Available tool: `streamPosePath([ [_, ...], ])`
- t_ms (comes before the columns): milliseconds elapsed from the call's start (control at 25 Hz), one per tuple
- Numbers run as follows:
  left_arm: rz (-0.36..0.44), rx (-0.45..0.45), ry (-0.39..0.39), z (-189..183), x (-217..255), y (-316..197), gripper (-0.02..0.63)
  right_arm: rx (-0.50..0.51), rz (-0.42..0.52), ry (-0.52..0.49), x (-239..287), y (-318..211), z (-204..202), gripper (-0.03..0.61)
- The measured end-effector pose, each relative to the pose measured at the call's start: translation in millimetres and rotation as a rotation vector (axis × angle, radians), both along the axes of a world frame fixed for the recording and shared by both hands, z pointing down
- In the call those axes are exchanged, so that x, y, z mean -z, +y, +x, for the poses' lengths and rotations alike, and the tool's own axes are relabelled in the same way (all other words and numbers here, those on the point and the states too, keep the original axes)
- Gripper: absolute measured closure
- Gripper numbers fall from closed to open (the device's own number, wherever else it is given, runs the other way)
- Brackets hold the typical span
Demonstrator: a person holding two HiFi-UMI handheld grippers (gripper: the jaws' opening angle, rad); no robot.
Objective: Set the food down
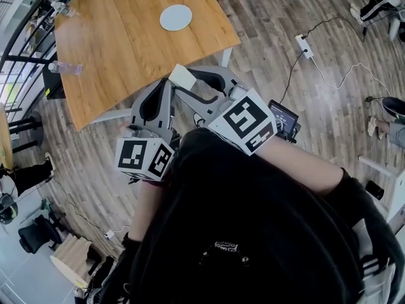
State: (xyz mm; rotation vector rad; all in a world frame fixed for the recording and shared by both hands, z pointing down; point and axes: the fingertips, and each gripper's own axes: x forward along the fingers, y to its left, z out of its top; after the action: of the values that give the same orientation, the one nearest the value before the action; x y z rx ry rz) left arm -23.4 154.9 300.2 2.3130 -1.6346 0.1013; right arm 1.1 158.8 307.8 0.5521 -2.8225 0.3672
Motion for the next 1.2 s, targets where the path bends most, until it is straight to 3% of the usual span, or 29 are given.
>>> streamPosePath([
  [560,0.006,-0.049,0.05,-79.1,-5.7,-55.7,0.611,-0.034,0.013,0.045,-4.2,-54.6,-79.3,0.407],
  [1200,0.007,-0.15,0.055,-110.0,-8.2,-88.5,0.611,-0.114,0.024,0.096,-5.6,-85.2,-111.7,0.407],
])
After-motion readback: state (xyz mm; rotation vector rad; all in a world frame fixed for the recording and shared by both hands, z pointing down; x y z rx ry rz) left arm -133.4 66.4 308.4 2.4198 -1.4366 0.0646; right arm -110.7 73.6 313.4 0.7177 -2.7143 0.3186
